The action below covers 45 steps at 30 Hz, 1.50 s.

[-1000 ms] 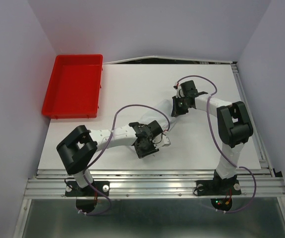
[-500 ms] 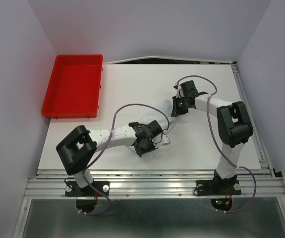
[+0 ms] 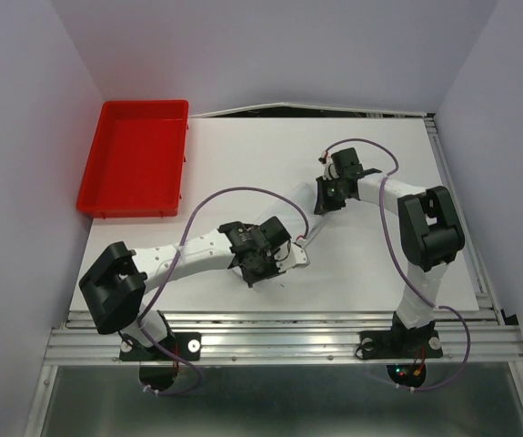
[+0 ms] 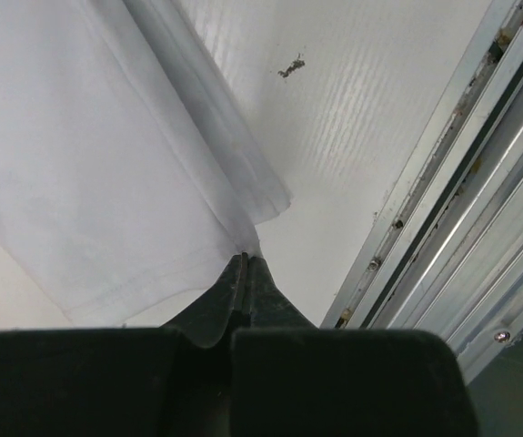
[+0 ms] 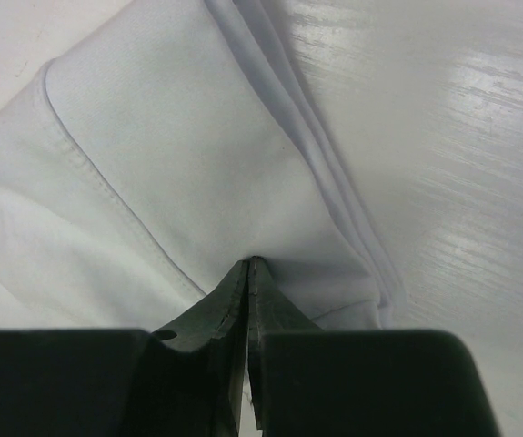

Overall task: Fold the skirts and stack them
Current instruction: Fold the skirt

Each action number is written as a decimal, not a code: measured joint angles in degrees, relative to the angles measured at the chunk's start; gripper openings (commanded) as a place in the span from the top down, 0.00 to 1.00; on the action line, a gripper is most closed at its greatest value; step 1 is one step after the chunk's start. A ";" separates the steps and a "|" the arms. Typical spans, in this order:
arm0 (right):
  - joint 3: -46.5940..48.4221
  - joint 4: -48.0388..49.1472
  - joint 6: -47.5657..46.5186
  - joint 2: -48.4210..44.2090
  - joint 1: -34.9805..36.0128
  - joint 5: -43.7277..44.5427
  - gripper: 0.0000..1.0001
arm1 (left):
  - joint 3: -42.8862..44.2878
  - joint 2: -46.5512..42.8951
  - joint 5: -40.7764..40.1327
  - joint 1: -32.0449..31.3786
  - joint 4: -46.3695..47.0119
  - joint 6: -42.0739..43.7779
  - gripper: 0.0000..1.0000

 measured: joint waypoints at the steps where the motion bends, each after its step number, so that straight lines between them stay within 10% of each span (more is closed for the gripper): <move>1: 0.00 0.00 0.02 0.00 0.00 0.02 0.92 | 0.00 -0.02 0.37 0.00 -0.59 0.48 1.00; 13: 0.00 0.00 0.70 0.00 0.04 0.57 0.93 | -1.51 -0.20 2.21 -1.22 -2.82 4.42 0.99; 18: -0.07 0.04 0.70 0.00 0.04 0.52 0.92 | -1.03 1.70 3.30 -1.22 -1.03 3.30 0.59; 23: -0.07 0.07 0.39 -0.02 0.04 0.31 0.88 | -0.57 3.15 5.03 -1.22 0.68 2.89 0.43; 36: 5.73 -4.26 -5.18 0.39 0.07 -2.16 0.76 | 1.40 -1.25 7.41 11.78 3.72 1.60 0.43; 45: 9.14 -6.97 -15.54 5.25 -0.17 -2.71 0.88 | 2.82 13.86 9.97 20.94 7.28 -2.14 0.51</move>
